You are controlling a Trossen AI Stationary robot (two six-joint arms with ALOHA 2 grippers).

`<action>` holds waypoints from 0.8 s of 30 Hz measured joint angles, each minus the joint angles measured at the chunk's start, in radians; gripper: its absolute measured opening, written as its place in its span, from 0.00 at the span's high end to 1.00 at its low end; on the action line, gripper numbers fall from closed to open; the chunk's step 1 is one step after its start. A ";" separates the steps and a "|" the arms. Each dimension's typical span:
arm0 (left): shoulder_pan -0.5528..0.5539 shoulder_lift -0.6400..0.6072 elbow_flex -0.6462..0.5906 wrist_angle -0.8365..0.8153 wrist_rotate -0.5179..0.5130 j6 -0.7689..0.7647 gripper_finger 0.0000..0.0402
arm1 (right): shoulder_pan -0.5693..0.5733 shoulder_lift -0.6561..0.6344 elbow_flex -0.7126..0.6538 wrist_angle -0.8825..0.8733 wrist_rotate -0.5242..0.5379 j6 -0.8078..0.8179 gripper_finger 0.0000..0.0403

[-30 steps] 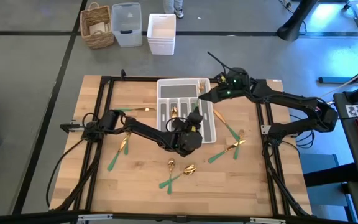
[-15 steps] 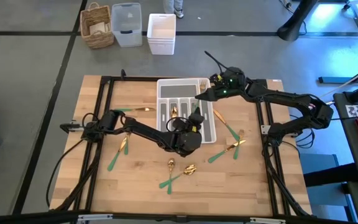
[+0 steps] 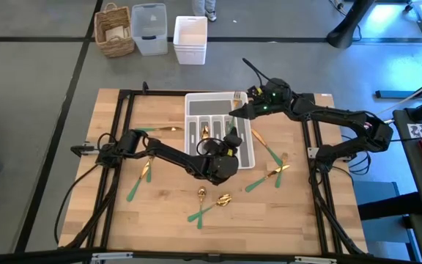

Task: Sort silverware
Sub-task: Put the top fork into the silverware organizer

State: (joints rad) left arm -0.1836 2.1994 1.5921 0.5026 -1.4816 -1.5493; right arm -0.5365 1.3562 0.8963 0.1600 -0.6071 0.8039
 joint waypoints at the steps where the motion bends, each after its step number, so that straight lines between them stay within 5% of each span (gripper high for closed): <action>1: -0.002 0.000 0.000 0.000 0.010 0.023 0.83 | 0.000 -0.001 0.000 0.009 -0.001 -0.001 0.98; 10: -0.019 0.000 0.000 0.004 0.159 0.171 0.66 | -0.001 0.001 0.003 0.025 0.004 -0.001 0.99; 24: -0.095 -0.014 0.000 -0.004 0.140 0.332 0.62 | -0.143 0.000 0.005 0.028 -0.088 0.029 0.98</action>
State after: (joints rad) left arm -0.2784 2.1850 1.5925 0.4985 -1.3416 -1.2174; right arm -0.6795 1.3563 0.9009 0.1882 -0.6956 0.8332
